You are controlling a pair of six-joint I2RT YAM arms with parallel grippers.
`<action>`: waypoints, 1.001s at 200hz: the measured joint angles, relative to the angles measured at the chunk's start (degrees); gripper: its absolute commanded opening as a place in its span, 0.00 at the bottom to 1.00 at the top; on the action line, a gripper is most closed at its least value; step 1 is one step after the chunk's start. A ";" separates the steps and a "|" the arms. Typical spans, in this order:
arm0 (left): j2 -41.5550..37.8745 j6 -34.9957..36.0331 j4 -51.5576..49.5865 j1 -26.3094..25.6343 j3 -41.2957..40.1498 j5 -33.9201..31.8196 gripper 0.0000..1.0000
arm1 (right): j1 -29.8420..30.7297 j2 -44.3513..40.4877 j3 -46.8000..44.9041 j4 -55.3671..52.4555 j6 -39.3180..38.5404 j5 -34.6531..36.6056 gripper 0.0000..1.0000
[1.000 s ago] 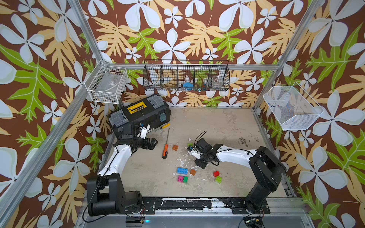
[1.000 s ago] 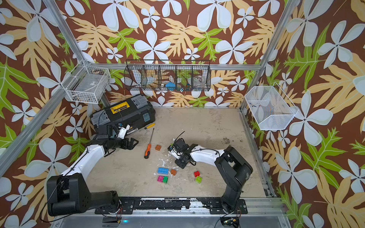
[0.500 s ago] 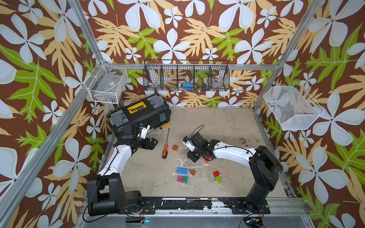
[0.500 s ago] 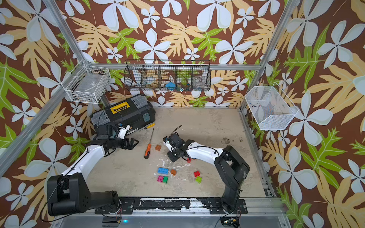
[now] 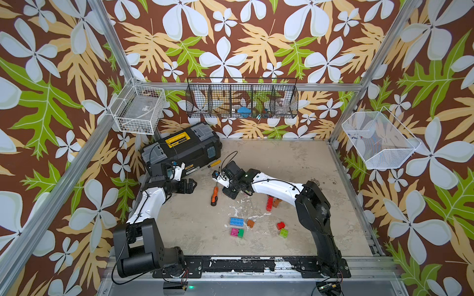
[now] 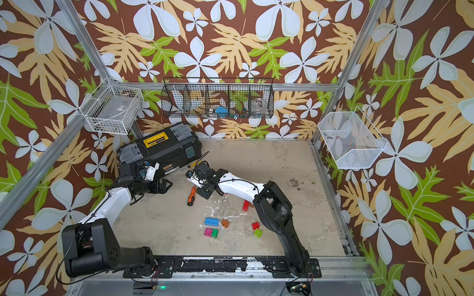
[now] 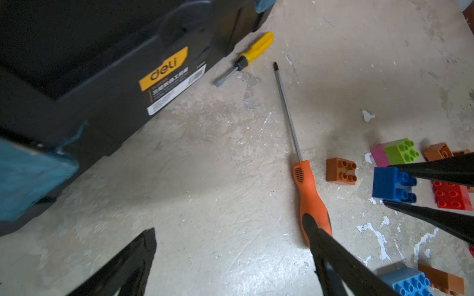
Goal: Assemble the letter h with lego
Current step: Assemble the lego brick with the lego brick.
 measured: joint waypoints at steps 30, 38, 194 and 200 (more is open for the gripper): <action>0.24 0.02 -0.07 0.35 0.00 1.16 0.97 | -1.40 3.58 4.94 -4.28 -2.49 0.04 0.32; 0.24 0.02 -0.09 0.37 0.00 1.53 0.97 | -1.66 4.11 5.53 -5.05 -2.75 0.17 0.32; 0.33 -0.17 -0.11 0.42 0.00 2.54 0.97 | -3.08 10.82 12.96 -9.01 -3.93 -4.94 0.32; 0.35 -0.17 -0.13 0.42 0.00 2.54 0.96 | -3.08 10.86 13.07 -9.09 -3.93 -4.98 0.32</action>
